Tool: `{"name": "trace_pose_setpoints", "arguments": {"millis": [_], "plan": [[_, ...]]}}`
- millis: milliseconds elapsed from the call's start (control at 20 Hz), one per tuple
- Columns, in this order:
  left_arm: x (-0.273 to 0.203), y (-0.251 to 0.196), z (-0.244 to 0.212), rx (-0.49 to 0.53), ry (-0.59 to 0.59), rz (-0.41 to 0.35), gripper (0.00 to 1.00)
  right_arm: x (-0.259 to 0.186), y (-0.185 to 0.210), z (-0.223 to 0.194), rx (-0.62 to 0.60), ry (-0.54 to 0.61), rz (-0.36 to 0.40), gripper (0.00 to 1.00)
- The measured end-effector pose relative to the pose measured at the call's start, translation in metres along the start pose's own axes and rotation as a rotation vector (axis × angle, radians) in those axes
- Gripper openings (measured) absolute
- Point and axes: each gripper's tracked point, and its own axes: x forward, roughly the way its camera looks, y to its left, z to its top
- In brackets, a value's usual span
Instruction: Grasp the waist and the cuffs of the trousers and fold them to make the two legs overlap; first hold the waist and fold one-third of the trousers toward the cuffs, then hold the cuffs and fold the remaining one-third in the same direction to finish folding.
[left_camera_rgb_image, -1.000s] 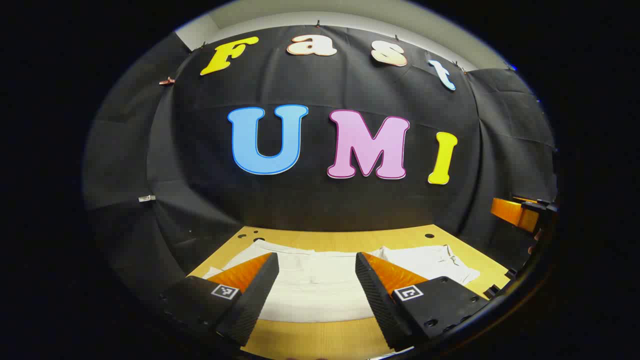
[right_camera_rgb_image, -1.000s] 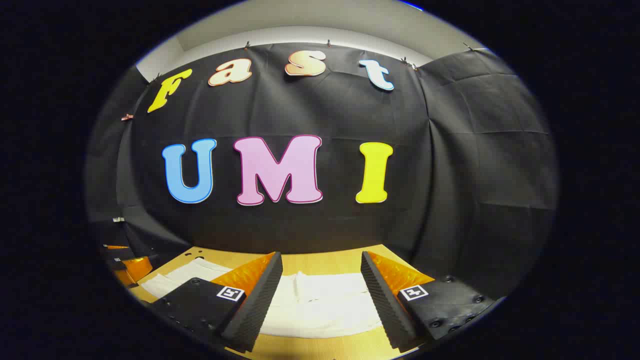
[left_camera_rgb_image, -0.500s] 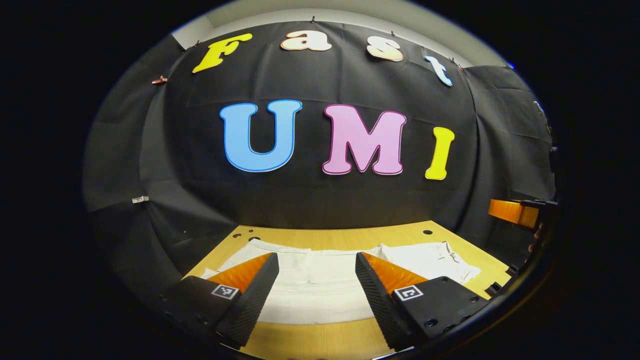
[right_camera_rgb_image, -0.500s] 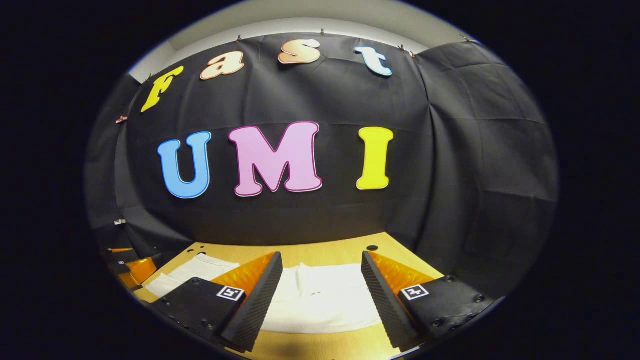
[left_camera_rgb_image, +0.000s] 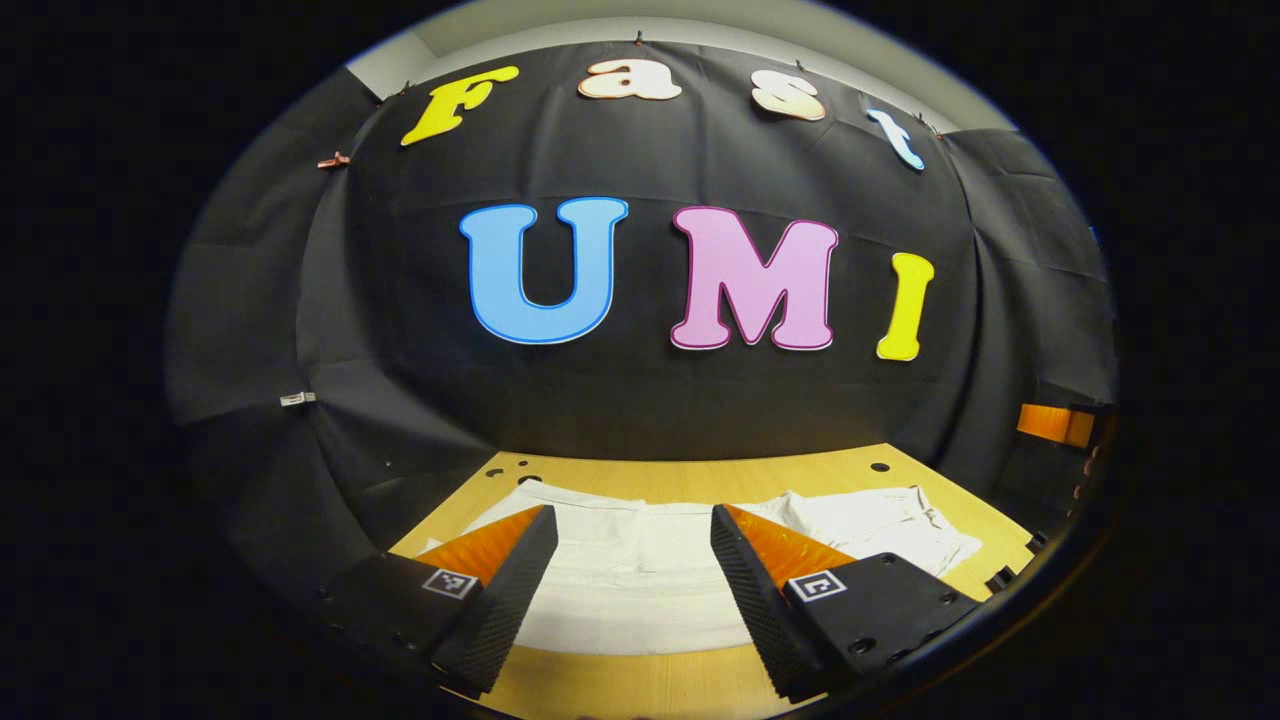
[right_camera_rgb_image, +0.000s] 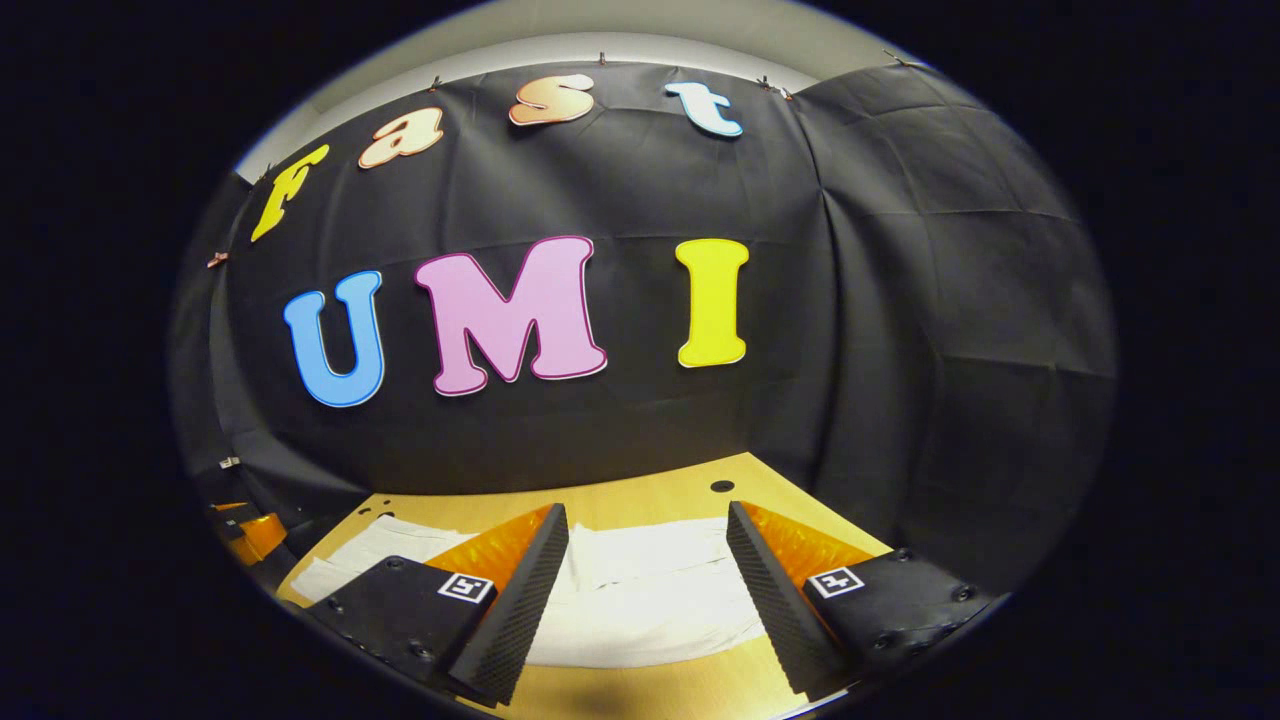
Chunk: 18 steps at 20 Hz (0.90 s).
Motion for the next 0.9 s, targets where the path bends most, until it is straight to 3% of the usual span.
{"name": "trace_pose_setpoints", "arguments": {"millis": [450, 850, 900], "plan": [[0.001, 0.02, -0.019, 0.023, 0.06, 0.063, 0.97, 0.045, -0.044, -0.028, -0.142, 0.085, 0.03, 0.98], [0.003, 0.04, -0.05, 0.033, 0.151, 0.134, 0.97, 0.075, -0.079, -0.078, -0.432, 0.207, 0.119, 0.97], [0.005, 0.046, -0.055, 0.05, 0.162, 0.152, 0.96, 0.083, -0.087, -0.088, -0.514, 0.228, 0.133, 0.98]]}}
